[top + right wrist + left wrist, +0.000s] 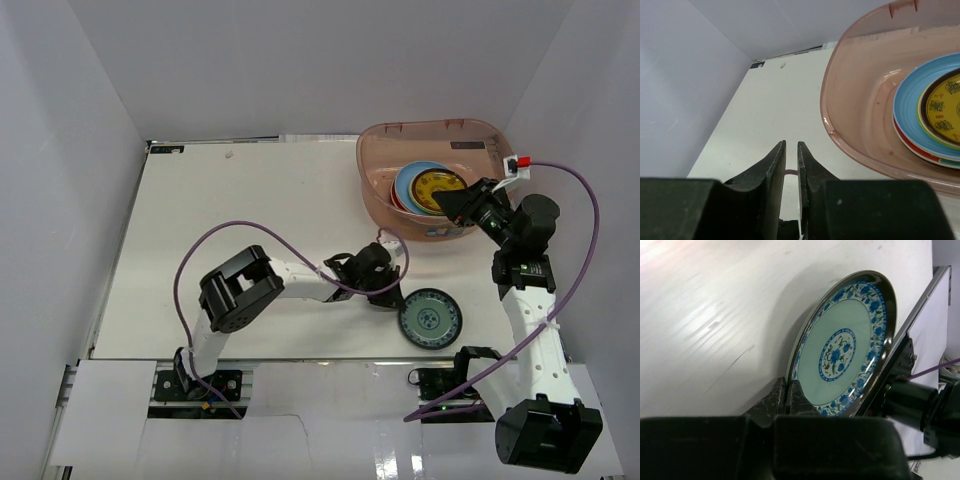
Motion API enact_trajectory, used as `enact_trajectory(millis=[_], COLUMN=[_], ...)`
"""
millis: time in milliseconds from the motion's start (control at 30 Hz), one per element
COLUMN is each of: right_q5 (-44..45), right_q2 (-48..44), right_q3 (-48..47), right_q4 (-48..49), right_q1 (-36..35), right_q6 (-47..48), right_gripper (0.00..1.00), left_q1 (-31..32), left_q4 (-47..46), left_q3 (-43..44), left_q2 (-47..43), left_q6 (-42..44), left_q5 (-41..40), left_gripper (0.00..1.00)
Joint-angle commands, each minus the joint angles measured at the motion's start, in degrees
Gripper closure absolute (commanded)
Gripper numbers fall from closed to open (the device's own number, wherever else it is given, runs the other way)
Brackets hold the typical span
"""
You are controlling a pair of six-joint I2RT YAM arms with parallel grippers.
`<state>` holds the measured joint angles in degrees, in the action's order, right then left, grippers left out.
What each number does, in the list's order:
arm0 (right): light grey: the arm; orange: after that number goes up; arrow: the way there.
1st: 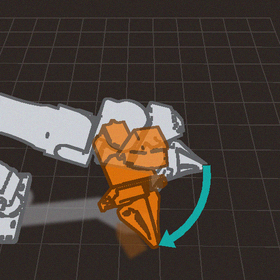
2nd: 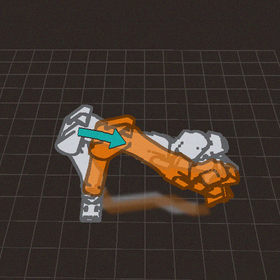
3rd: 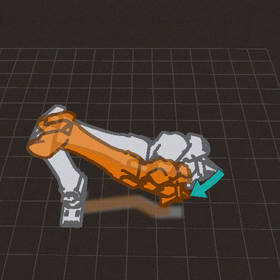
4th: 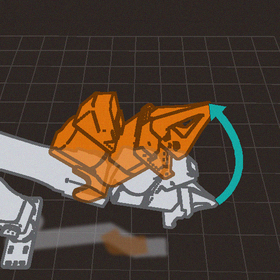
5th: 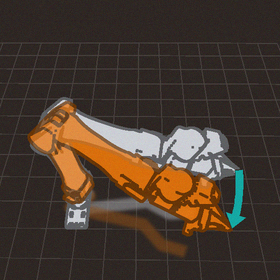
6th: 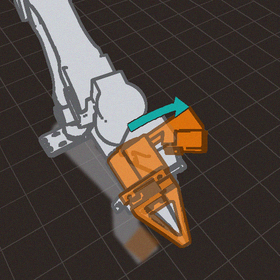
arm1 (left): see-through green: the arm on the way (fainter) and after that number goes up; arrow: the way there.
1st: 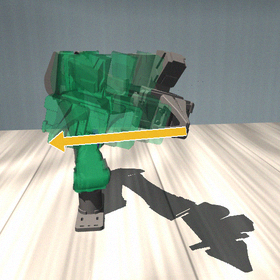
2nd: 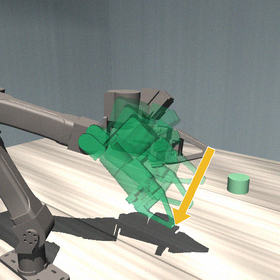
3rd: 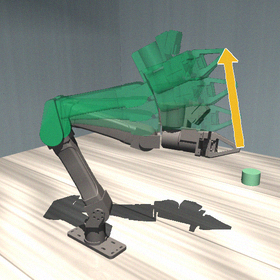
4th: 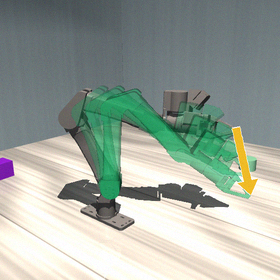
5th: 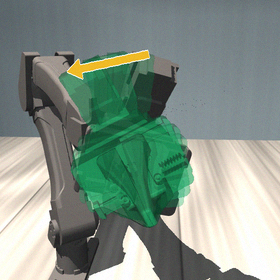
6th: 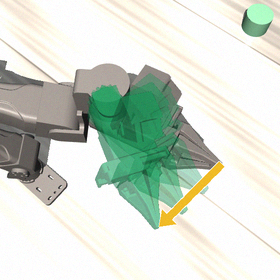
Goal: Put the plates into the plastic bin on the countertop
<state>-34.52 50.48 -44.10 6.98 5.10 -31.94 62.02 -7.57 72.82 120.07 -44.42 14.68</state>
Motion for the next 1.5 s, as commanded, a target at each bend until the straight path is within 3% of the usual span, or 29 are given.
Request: enact_trajectory(millis=[0, 267, 467, 667, 733, 833, 867, 967, 1300, 1433, 1467], right_q5=[-0.7, 10.4, 23.1, 30.2, 36.9, 44.4, 45.3, 44.4, 30.1, 28.5, 28.5], right_q2=[0.1, -0.7, -1.3, -0.2, 0.1, 0.1, 0.1, 0.4, 0.3, -0.1, -0.3], right_q3=[-6.4, -14.0, -13.1, -13.4, -13.9, -14.7, -14.6, -14.2, -10.3, -9.7, -9.8], right_q4=[2.3, -5.5, -10.8, -12.4, -14.4, -16.3, -16.3, -15.9, -10.5, -9.7, -9.8], right_q1=[-0.4, -0.3, -0.3, -0.4, -0.4, -1.0, -1.3, -1.7, -2.8, -3.0, -3.0], right_q6=[-1.7, 3.5, 8.5, 12.4, 14.4, 16.6, 17.2, 17.1, 12.1, 10.8, 10.7], right_gripper=[0.78, 0.66, 0.58, 0.56, 0.56, 0.56, 0.56, 0.56, 0.57, 0.57, 0.57], left_q1=[-3.5, -13.1, -21.0, -22.4, -22.5, -22.6, -22.6, -22.8, -22.8, -22.6, -22.5], left_q4=[0.5, 4.2, 12.3, 17.0, 18.1, 22.2, 24.0, 25.1, 8.0, 5.3, 5.1], left_q3=[-6.4, -10.2, 0.1, 21.3, 27.5, 42.8, 51.1, 63.8, 64.5, 66.6, 66.6], left_q2=[-10.7, -30.8, -31.7, -18.3, -10.6, 1.4, 4.5, 14.6, 23.7, 26.5, 26.6], left_q6=[-1.5, -1.7, 2.7, 6.0, 6.1, 6.3, 6.2, 5.5, -0.2, -2.2, -2.5], left_q5=[0.3, 2.7, -0.3, -4.9, -4.9, -6.0, -5.8, -4.4, 2.4, 5.2, 5.6], left_gripper=[1.00, 1.00, 1.00, 1.00, 1.00, 1.00, 1.00, 1.00, 0.99, 0.83, 0.69])
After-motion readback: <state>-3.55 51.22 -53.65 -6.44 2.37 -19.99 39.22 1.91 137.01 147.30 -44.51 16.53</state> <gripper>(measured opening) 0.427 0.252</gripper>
